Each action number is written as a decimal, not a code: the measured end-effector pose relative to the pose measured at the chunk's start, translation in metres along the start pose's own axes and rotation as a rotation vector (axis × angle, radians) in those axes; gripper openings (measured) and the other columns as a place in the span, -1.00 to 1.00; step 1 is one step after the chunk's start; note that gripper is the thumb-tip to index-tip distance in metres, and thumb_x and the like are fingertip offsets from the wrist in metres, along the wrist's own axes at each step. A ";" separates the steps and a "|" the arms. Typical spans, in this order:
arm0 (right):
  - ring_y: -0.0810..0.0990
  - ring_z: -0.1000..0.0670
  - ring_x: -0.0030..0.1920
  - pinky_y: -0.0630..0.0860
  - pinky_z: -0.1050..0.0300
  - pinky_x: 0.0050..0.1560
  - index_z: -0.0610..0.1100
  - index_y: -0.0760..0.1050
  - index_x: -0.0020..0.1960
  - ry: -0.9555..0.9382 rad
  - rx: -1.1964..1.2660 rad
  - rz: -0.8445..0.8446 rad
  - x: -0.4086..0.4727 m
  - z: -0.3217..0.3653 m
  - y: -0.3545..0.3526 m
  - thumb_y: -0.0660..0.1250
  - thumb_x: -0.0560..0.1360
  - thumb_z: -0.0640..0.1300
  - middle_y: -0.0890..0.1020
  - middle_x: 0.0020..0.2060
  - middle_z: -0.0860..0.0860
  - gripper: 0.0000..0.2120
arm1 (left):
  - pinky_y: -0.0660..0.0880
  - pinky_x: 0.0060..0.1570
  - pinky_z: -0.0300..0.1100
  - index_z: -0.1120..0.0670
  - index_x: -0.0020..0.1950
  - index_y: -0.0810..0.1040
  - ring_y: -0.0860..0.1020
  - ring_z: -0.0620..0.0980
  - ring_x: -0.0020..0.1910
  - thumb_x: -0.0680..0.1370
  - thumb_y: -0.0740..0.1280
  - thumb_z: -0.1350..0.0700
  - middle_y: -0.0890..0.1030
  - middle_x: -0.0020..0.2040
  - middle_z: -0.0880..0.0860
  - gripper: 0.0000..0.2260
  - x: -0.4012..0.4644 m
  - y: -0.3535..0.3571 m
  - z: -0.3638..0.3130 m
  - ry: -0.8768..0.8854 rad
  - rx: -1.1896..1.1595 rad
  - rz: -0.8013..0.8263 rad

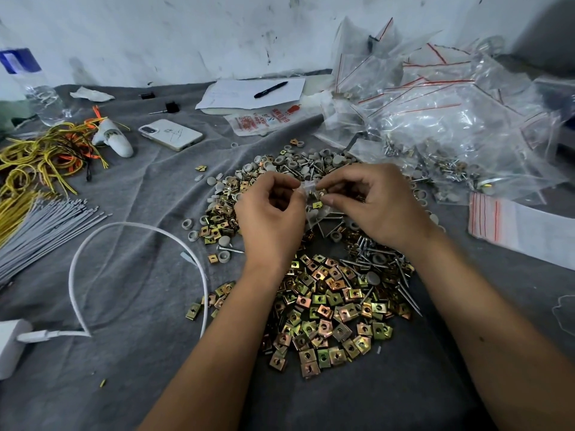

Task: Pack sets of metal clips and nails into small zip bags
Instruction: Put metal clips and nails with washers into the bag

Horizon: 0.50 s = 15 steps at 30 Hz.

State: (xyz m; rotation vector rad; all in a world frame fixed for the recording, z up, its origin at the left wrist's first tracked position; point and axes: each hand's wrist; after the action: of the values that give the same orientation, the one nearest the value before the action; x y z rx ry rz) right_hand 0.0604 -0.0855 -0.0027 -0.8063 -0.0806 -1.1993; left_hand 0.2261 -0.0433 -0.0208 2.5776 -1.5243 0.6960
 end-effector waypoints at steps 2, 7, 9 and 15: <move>0.69 0.11 -0.08 0.65 -0.03 0.01 -0.09 0.70 0.06 0.004 -0.018 0.018 0.000 0.000 0.001 0.53 0.48 -0.25 0.72 -0.13 0.09 -0.82 | 0.63 -0.27 0.03 0.14 -0.06 0.65 0.64 0.05 -0.26 0.54 0.46 0.29 0.65 -0.24 0.03 -0.94 0.000 0.000 0.000 -0.001 -0.002 -0.003; 0.69 0.09 -0.07 0.64 0.07 0.03 -0.08 0.66 0.03 0.017 0.002 0.065 -0.001 -0.001 0.000 0.49 0.51 -0.27 0.71 -0.13 0.06 -0.85 | 0.64 -0.22 0.11 0.16 -0.04 0.65 0.66 0.09 -0.23 0.55 0.46 0.28 0.67 -0.21 0.07 -0.95 0.000 0.000 0.000 -0.006 -0.006 0.003; 0.69 0.13 -0.09 0.62 0.21 -0.02 -0.05 0.66 0.01 0.010 0.007 0.069 0.000 0.000 0.000 0.48 0.53 -0.24 0.71 -0.15 0.09 -0.88 | 0.65 -0.23 0.10 0.17 -0.04 0.65 0.65 0.08 -0.23 0.55 0.46 0.29 0.66 -0.21 0.06 -0.95 0.000 0.000 0.000 -0.004 -0.007 0.007; 0.61 0.22 -0.24 0.42 0.43 -0.21 -0.01 0.60 -0.07 -0.028 -0.081 0.046 0.000 0.003 0.002 0.42 0.59 -0.13 0.63 -0.29 0.16 -0.93 | 0.63 -0.25 -0.03 0.15 -0.04 0.66 0.64 0.02 -0.24 0.54 0.47 0.28 0.66 -0.22 0.02 -0.95 -0.001 0.000 -0.001 0.004 -0.001 0.014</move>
State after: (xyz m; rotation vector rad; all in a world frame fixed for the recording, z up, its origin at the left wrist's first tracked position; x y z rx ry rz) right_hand 0.0633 -0.0833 -0.0019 -0.8914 -0.0364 -1.1540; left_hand 0.2256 -0.0423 -0.0204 2.5652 -1.5427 0.7011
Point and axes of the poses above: each hand's wrist, its own x-axis towards the middle knuckle, its own y-axis out of the palm, z = x × y
